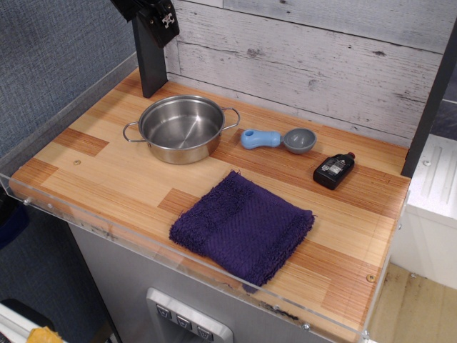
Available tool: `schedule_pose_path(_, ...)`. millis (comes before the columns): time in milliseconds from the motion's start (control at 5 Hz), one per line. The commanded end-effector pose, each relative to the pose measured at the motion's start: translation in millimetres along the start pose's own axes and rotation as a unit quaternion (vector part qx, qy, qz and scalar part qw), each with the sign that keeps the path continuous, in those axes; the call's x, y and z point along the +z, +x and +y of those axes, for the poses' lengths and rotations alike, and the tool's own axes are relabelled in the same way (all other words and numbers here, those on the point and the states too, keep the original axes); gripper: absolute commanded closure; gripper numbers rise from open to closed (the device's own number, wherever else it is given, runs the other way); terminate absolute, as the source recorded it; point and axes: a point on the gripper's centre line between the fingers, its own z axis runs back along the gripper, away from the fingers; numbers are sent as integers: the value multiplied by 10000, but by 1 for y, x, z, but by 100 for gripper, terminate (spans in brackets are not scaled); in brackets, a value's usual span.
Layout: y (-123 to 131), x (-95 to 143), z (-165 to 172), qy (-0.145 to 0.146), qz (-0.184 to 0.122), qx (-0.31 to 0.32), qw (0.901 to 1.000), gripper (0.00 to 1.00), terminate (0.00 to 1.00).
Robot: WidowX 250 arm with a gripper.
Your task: Pick up the pot and place it on the left of the blue spoon
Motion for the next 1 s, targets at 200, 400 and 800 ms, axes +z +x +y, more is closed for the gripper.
schedule_pose_path(200,1,16,4,176,-150,-16,9997,0,0)
schedule_pose_path(400,1,16,4,176,-150,-16,9997,0,0)
schedule_pose_path(800,1,16,4,176,-150,-16,9997,0,100)
